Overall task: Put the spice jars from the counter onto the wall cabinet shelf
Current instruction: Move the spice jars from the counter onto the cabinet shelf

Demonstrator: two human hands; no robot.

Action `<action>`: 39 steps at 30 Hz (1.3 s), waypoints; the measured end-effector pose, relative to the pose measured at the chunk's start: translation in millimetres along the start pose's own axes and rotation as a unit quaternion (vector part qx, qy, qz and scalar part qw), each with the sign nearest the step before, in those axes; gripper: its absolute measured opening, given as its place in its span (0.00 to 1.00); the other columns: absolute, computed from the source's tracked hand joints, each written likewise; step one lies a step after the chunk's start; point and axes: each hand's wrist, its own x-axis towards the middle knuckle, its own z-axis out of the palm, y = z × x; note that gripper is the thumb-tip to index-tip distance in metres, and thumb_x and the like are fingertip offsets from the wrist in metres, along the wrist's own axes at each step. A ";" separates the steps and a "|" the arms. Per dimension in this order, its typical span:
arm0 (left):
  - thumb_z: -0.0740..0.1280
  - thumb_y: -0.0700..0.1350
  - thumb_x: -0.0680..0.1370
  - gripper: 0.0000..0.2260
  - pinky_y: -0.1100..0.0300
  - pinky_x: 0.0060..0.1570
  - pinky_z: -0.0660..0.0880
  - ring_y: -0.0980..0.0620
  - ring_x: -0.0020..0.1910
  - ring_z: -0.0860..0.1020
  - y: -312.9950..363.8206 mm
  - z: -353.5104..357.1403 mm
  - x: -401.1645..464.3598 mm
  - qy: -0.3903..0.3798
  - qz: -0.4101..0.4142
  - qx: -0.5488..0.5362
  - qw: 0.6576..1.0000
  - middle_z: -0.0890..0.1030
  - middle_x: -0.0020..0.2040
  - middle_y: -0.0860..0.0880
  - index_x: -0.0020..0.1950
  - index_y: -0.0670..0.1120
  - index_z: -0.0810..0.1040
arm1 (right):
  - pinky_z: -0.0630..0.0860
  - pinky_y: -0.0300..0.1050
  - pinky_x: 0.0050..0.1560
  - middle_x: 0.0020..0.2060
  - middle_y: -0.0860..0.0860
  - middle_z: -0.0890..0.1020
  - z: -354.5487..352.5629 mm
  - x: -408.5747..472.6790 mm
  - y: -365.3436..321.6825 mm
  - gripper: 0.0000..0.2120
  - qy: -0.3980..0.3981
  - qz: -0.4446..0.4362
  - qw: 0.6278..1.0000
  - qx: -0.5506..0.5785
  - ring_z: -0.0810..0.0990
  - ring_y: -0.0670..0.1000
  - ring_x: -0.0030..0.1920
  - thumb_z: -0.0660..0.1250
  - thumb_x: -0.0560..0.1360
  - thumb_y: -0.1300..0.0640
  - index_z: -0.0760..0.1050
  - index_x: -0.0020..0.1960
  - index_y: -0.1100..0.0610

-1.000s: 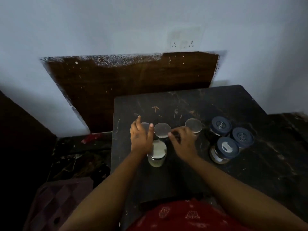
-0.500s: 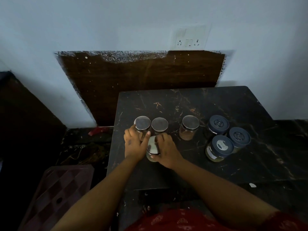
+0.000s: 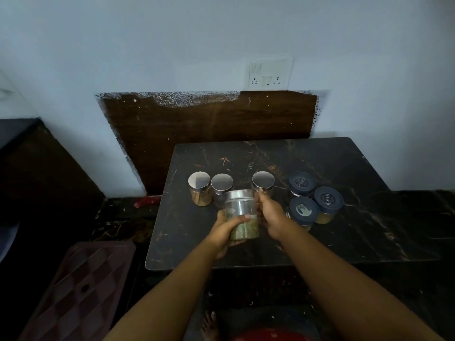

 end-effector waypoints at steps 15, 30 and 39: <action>0.79 0.49 0.66 0.31 0.46 0.56 0.78 0.46 0.56 0.81 0.2 12.5 -35.8 0.011 0.021 -0.009 1.000 0.81 0.59 0.45 0.66 0.46 0.71 | 0.81 0.50 0.41 0.44 0.57 0.85 -9.4 -45.1 15.7 0.19 -0.115 0.050 0.980 0.155 0.84 0.55 0.44 0.59 0.81 0.51 0.75 0.63 0.64; 0.77 0.54 0.68 0.28 0.52 0.58 0.78 0.48 0.55 0.81 14.9 4.9 -43.8 0.106 0.137 0.017 0.985 0.80 0.57 0.43 0.62 0.45 0.71 | 0.70 0.56 0.65 0.58 0.56 0.82 -0.3 -52.7 12.3 0.30 -0.241 0.072 0.956 0.151 0.78 0.57 0.61 0.58 0.74 0.33 0.76 0.65 0.53; 0.69 0.65 0.70 0.25 0.48 0.60 0.77 0.49 0.56 0.80 10.9 30.8 -36.9 0.099 0.102 0.060 0.988 0.79 0.59 0.45 0.58 0.50 0.78 | 0.78 0.52 0.55 0.52 0.59 0.84 -14.0 -57.0 -1.5 0.26 -0.222 0.026 0.964 0.143 0.84 0.56 0.52 0.65 0.75 0.41 0.76 0.63 0.60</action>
